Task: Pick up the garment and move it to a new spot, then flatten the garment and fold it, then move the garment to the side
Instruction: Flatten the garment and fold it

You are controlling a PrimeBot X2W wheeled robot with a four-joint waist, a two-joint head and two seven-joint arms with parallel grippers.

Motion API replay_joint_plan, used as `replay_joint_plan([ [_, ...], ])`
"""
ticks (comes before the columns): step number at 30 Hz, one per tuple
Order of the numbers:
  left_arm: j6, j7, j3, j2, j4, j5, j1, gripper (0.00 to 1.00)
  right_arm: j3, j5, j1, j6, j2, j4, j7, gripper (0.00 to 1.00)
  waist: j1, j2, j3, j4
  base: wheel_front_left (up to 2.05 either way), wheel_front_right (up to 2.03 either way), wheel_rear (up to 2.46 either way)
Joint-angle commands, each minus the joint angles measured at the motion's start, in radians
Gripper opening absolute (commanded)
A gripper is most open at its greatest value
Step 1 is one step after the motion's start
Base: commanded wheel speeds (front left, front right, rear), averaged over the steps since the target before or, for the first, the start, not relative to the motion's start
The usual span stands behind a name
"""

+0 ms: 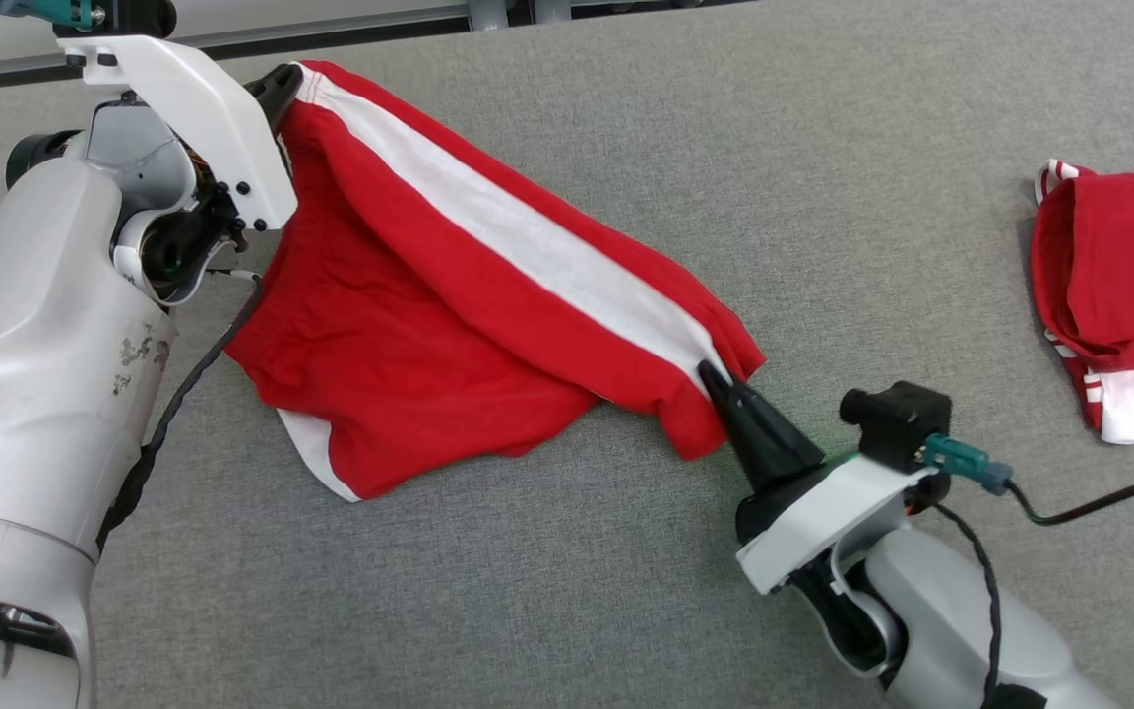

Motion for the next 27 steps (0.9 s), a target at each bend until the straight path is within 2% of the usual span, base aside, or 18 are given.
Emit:
replay_joint_plan([
  [1, -0.001, -0.007, -0.002, 0.011, 0.001, -0.007, 0.001, 0.00, -0.012, -0.014, -0.006, 0.000, -0.007, -0.010, -0.001, 0.00, 0.0000, 0.0000, -0.007, 0.001, 0.00, 0.00, 0.00],
  [7, -0.001, -0.037, -0.020, 0.018, -0.035, -0.024, 0.011, 0.00, -0.103, -0.146, -0.049, 0.000, -0.086, -0.060, -0.001, 0.00, 0.0000, 0.0000, -0.059, 0.005, 0.00, 0.00, 0.00],
  [11, -0.001, -0.067, -0.027, 0.020, -0.078, -0.039, 0.011, 0.00, -0.182, -0.213, -0.113, 0.000, -0.160, -0.086, -0.001, 0.00, 0.0000, 0.0000, -0.109, 0.012, 0.00, 0.00, 0.00],
  [18, -0.001, -0.157, -0.016, 0.015, -0.191, -0.079, 0.012, 0.00, -0.299, -0.349, -0.242, 0.000, -0.262, -0.086, 0.006, 0.00, 0.0000, 0.0000, -0.204, 0.042, 0.00, 0.00, 0.00],
  [23, 0.002, -0.240, 0.002, 0.011, -0.273, -0.081, 0.031, 0.00, -0.362, -0.440, -0.274, -0.001, -0.291, -0.125, 0.019, 0.00, 0.0000, 0.0000, -0.267, 0.068, 0.00, 0.00, 0.00],
  [27, 0.020, -0.258, 0.010, 0.019, -0.354, -0.086, 0.068, 0.00, -0.438, -0.499, -0.223, -0.001, -0.288, -0.201, 0.041, 0.00, 0.0000, 0.0000, -0.306, 0.086, 0.00, 0.00, 0.00],
])
